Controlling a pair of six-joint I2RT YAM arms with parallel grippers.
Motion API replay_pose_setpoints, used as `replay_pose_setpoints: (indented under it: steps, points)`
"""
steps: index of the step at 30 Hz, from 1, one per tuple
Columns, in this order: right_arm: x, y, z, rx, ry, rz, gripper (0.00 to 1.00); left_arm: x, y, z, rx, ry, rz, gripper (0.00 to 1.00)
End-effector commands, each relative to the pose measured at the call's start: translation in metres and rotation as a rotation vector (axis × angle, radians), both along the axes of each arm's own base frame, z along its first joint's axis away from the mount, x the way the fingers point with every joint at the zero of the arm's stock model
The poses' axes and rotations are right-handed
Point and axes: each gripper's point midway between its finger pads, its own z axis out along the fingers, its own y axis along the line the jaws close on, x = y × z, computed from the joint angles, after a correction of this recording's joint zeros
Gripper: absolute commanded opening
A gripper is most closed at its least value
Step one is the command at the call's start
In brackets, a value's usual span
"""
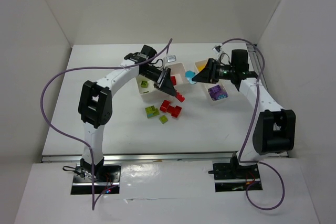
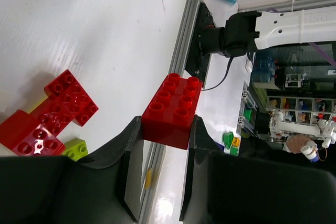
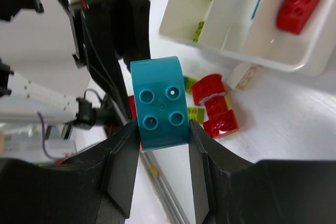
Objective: Sort the legos into containers by color
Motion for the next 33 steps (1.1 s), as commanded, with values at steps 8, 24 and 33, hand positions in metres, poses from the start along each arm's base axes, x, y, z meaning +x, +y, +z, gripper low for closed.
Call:
replay_pose_setpoints:
  steps: [8, 24, 33]
  points:
    - [0.059, -0.056, 0.042, -0.142, -0.149, -0.516, 0.0, 0.069, 0.029, 0.008, 0.128, -0.062, 0.313, 0.0]
    - [0.057, -0.067, 0.042, -0.178, -0.138, -0.58, 0.0, 0.158, 0.013, -0.035, 0.353, -0.065, 0.643, 0.62]
    - [0.058, -0.024, 0.03, -0.232, -0.148, -0.41, 0.0, 0.151, 0.006, 0.033, 0.242, -0.167, 0.63, 0.77]
